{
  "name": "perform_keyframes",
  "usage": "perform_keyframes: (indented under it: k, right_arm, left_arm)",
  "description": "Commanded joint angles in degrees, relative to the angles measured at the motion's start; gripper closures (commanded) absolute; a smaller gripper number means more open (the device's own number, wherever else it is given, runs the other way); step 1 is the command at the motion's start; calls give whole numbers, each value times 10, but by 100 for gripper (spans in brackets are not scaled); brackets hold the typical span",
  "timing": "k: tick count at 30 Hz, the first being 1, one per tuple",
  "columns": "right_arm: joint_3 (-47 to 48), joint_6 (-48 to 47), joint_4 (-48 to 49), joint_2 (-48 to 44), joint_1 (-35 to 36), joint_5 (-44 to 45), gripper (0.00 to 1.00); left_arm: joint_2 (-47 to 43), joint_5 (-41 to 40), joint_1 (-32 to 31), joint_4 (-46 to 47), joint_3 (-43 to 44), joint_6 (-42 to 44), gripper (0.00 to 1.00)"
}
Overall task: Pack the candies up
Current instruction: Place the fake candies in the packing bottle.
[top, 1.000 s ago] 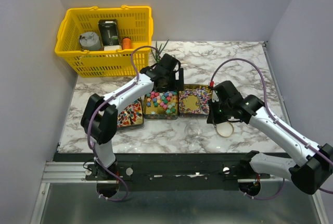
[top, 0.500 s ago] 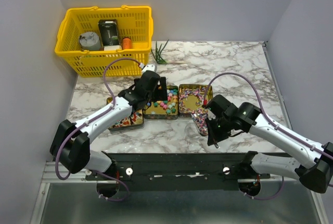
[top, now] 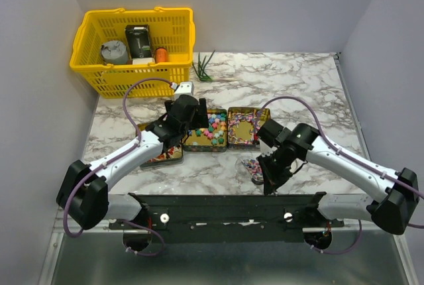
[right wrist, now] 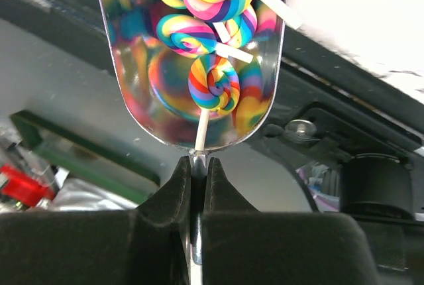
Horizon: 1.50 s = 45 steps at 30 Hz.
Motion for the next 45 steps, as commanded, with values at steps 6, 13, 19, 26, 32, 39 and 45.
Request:
perform_keyframes:
  k: [6,13,19,26,32,39,45]
  right_arm:
    - [19,-4,-29,45,4,-84,99]
    - [12,12,-42,67,1,-94,99]
    - [2,-3,-46,74,-46,-114,99]
    - [22,-14,-43,90,-79,-194,99]
    - [-6,25,-19,83,-92,-257,99]
    - [-26,62,-9,84,-125,-277,99]
    - [-59,100,18,76,-147,-319,99]
  left_arm:
    - [11,-19,2,18,6,12,1]
    - [6,-15,2,12,10,18,1]
    - [-3,-14,2,15,10,17,1]
    - [-7,-19,2,17,8,18,1]
    - [-7,-26,2,17,8,19,1]
    - [-6,-26,2,15,10,19,1]
    - [-7,-30,2,15,9,20,1]
